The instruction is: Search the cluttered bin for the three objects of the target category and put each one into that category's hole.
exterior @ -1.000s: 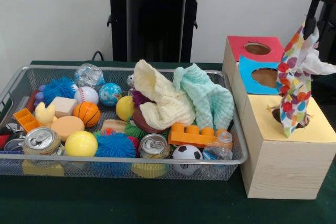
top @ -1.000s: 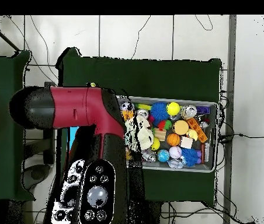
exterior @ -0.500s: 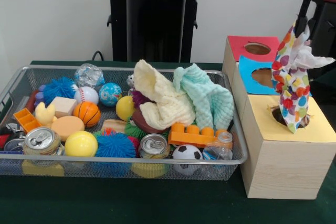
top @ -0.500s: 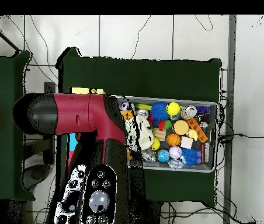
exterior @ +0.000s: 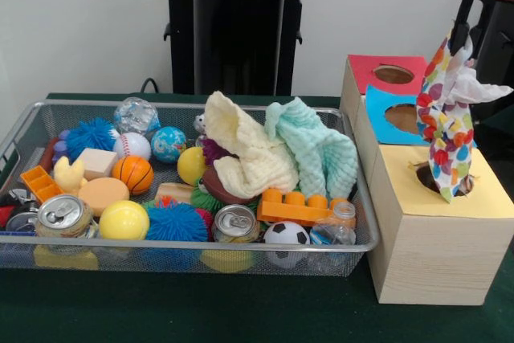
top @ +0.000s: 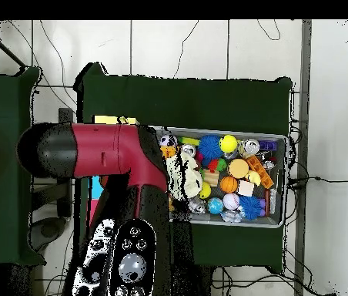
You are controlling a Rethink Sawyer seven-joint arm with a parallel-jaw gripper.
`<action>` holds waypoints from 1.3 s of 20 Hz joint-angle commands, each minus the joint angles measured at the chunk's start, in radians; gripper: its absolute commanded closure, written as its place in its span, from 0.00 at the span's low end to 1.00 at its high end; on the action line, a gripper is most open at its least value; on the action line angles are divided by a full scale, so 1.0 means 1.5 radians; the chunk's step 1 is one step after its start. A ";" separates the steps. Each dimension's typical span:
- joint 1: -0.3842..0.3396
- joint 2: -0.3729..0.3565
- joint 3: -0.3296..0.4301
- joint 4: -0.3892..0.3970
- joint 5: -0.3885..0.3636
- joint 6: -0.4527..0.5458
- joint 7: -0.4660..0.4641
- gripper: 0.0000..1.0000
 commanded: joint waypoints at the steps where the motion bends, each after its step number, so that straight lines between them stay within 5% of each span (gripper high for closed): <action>1: -0.022 -0.007 0.000 0.108 0.014 0.039 0.096 1.00; 10: -0.022 -0.022 0.000 0.083 0.016 0.094 0.098 1.00; 26: -0.019 -0.009 0.001 0.113 0.010 0.040 0.101 1.00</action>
